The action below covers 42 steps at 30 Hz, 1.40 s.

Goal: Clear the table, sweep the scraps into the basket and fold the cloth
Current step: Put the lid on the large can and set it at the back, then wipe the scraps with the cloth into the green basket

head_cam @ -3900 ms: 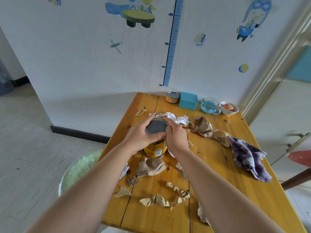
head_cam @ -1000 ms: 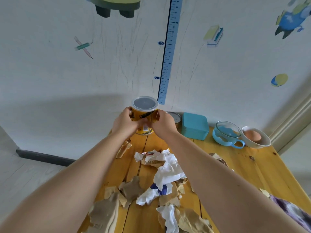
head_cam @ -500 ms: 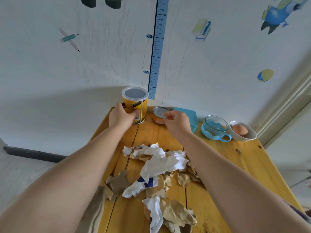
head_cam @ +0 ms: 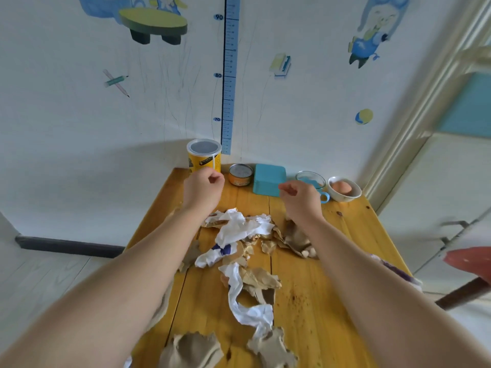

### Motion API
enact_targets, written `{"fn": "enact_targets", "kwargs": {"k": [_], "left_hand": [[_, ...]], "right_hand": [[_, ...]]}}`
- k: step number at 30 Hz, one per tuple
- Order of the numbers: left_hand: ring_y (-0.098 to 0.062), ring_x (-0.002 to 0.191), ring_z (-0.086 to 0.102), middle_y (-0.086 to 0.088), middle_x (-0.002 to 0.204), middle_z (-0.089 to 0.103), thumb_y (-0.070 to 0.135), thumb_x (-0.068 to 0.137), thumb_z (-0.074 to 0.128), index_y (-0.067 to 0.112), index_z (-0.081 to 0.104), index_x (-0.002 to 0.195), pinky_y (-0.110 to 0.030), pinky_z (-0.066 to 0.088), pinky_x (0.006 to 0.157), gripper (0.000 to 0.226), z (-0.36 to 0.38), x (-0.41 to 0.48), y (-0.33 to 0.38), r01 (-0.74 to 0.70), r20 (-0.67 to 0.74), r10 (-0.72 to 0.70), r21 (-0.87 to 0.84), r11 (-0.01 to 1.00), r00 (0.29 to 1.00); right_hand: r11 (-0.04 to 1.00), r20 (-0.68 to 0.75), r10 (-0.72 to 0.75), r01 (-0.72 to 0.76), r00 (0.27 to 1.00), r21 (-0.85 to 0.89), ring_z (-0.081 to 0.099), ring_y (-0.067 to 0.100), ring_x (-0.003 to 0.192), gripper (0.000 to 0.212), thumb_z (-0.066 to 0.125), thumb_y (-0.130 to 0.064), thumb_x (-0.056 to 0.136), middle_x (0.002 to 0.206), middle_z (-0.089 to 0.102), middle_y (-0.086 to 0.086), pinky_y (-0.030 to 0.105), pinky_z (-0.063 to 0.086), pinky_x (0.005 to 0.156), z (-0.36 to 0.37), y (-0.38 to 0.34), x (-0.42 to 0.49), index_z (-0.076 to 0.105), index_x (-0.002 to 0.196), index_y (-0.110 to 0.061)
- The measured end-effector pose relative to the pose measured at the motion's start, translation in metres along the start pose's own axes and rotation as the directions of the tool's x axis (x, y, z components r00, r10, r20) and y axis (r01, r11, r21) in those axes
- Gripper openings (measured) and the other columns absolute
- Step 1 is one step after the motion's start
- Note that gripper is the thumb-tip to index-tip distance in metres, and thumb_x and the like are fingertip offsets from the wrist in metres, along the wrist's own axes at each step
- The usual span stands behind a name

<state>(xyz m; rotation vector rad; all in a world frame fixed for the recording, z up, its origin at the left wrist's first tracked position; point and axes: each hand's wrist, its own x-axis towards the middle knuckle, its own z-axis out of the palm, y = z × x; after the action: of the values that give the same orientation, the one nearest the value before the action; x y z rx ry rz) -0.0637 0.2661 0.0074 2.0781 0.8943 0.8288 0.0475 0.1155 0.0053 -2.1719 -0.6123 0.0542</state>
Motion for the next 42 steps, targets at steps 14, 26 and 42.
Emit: {"fn": "enact_targets", "kwargs": {"k": [14, 26, 42], "left_hand": [[-0.009, 0.071, 0.06, -0.001, 0.083, 0.072, 0.021, 0.09, 0.055, 0.012, 0.071, 0.087, -0.02, 0.046, 0.064, 0.019, 0.002, -0.122, 0.047, -0.286, 0.299, 0.304, -0.104, 0.952, 0.904], [-0.015, 0.088, 0.062, -0.004, 0.093, 0.072, 0.019, 0.089, 0.055, 0.01, 0.071, 0.095, -0.028, 0.05, 0.079, 0.02, 0.017, -0.133, 0.05, -0.192, 0.321, 0.216, -0.106, 0.976, 0.922], [-0.016, 0.096, 0.061, -0.003, 0.103, 0.071, 0.02, 0.093, 0.048, 0.012, 0.07, 0.101, -0.02, 0.043, 0.07, 0.024, 0.006, -0.115, 0.032, -0.289, 0.254, 0.266, 0.057, 0.956, 0.93]], "right_hand": [[0.653, 0.109, 0.266, -0.096, 0.958, -0.751, 0.035, 0.03, 0.127, 0.049, 0.037, -0.053, 0.09, 0.139, 0.04, 0.005, 0.044, 0.038, 0.1, -0.107, 0.124, -0.117, 0.036, 0.137, -0.037], [0.706, 0.16, -0.082, 0.17, 0.984, -0.687, 0.047, 0.023, 0.111, 0.039, 0.041, -0.035, 0.095, 0.119, 0.049, 0.004, 0.032, 0.041, 0.083, -0.077, 0.122, -0.139, 0.044, 0.133, -0.034], [0.982, -0.138, 0.168, -0.178, 0.976, -0.068, 0.062, 0.023, 0.074, 0.025, 0.043, -0.026, 0.089, 0.094, 0.064, 0.005, 0.034, 0.055, 0.06, -0.071, 0.115, -0.035, 0.058, 0.108, -0.032]]}}
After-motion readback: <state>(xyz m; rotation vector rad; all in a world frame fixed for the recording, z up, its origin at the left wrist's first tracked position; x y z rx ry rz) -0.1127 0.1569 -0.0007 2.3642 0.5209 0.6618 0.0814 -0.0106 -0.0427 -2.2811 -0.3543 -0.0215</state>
